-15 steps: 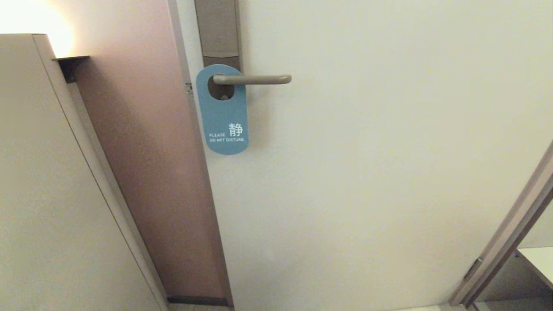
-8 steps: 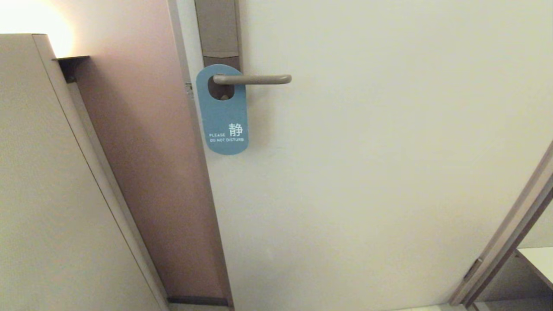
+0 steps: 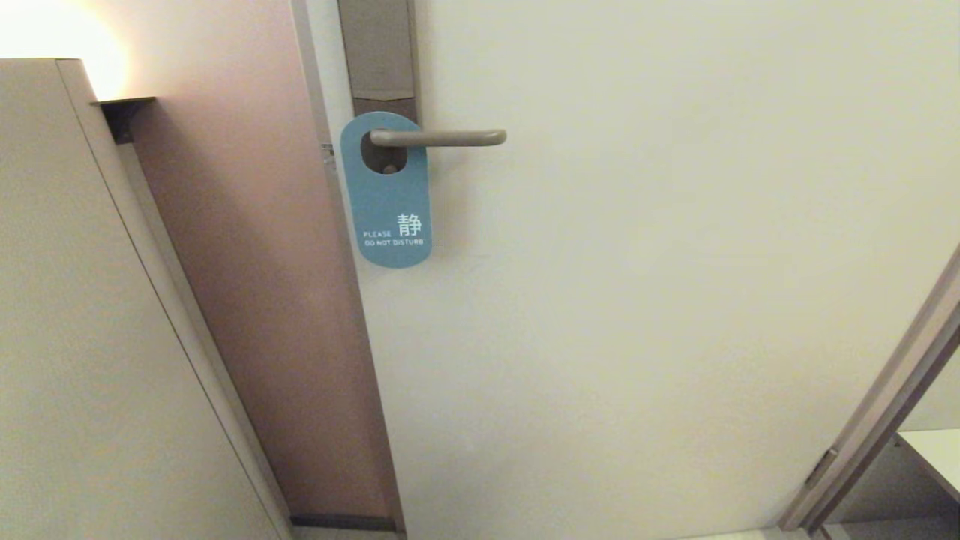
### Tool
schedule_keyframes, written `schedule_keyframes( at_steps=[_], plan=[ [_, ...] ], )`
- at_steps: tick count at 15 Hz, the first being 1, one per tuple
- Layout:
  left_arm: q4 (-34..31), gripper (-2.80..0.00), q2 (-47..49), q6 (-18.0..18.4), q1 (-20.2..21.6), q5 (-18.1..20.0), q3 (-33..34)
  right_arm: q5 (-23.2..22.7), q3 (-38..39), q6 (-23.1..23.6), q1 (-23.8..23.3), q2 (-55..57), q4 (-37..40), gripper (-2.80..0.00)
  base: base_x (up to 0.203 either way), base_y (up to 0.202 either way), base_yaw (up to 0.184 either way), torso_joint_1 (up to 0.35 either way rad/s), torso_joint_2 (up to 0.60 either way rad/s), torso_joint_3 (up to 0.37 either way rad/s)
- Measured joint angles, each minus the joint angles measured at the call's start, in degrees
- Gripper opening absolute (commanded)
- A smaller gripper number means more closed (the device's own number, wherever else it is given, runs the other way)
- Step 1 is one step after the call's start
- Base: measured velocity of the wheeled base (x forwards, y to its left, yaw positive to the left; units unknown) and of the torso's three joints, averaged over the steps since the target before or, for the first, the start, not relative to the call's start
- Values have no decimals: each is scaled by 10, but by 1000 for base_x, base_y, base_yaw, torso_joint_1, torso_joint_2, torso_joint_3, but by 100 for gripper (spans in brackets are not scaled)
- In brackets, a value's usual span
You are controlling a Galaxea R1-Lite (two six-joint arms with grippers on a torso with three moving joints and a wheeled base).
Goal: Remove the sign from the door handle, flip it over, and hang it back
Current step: Take down the sign
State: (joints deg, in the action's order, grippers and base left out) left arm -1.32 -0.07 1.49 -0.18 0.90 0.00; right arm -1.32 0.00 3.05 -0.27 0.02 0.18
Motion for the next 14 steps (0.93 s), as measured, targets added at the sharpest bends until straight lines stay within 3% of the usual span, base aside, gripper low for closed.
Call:
schedule_keyframes(
  at_steps=[14],
  plan=[
    [0, -280, 0, 2, 0, 0, 0, 0, 0, 0, 0, 0, 0, -280, 0, 0, 0, 0, 0, 0]
  ],
)
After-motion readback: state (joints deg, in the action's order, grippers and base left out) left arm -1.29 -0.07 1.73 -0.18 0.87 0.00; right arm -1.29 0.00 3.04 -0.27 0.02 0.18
